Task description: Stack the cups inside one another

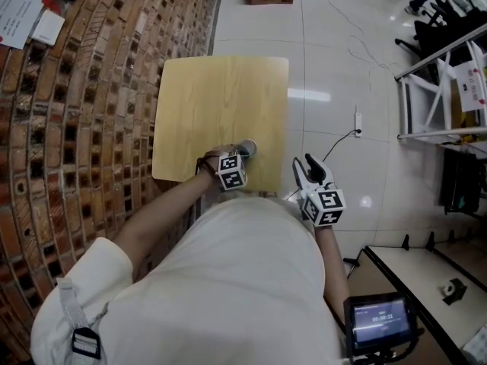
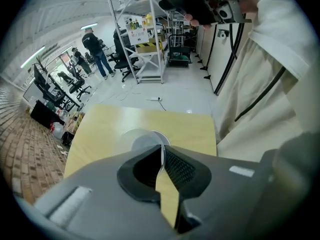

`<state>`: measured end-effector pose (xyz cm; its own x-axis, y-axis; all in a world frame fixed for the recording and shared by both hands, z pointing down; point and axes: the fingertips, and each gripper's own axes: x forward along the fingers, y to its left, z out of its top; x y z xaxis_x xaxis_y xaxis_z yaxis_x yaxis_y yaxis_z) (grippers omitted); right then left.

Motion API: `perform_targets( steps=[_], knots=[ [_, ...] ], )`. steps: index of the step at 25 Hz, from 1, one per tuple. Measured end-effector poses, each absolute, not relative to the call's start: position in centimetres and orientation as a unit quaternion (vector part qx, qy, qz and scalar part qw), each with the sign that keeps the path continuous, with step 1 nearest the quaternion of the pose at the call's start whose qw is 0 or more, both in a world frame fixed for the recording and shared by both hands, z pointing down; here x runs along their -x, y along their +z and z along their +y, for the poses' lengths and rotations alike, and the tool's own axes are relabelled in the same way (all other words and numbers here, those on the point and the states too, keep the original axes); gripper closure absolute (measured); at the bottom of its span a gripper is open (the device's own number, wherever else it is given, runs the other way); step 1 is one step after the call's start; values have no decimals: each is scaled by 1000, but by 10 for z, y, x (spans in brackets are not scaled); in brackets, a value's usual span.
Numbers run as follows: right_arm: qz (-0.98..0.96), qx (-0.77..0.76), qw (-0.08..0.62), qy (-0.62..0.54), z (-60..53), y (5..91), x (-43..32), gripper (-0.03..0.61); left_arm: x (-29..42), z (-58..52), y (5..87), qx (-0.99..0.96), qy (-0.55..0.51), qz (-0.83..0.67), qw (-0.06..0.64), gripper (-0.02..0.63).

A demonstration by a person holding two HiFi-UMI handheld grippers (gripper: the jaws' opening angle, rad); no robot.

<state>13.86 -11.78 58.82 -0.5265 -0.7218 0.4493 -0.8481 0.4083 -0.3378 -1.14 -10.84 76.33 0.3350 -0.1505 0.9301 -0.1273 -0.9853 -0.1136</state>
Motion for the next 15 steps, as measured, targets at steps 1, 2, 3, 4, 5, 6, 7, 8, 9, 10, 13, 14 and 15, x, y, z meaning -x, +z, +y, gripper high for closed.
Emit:
perform_targets(
  steps=[1,2,3,4,5,6,7,8,9,10,13,14,15],
  knots=[
    [-831,-471,117,271,-118,589,-138,437,11,-108,765,817,-571,86,8,577],
    [-832,-470,117,272,-119,590,-138,437,11,-109,766,816,-571,88,6,577],
    [-832,-469,117,273,-120,590,-138,437,11,-109,767,816,-572,89,5,577],
    [-832,-468,116,273,-121,590,-138,437,11,-110,769,814,-574,90,4,577],
    [-832,-467,116,274,-122,591,-138,437,12,-110,771,812,-576,91,3,577],
    [-833,-466,116,275,-122,591,-137,437,12,-110,772,811,-578,90,3,577],
    [-833,-465,116,276,-123,592,-137,437,12,-110,773,811,-578,89,0,577],
    [-833,-465,116,277,-123,592,-137,437,11,-110,773,813,-576,88,-5,574],
    [-833,-464,116,278,-123,593,-137,437,10,-109,772,815,-573,86,-11,565],
    [-833,-463,116,279,-123,594,-138,437,8,-109,771,817,-570,85,-17,555],
    [-835,-460,115,280,-122,595,-140,437,6,-107,770,818,-569,82,-25,526],
    [-835,-459,115,280,-122,595,-141,437,6,-107,771,817,-570,82,-27,522],
    [-836,-458,115,280,-122,595,-141,437,6,-107,771,816,-571,82,-28,517]
  ],
)
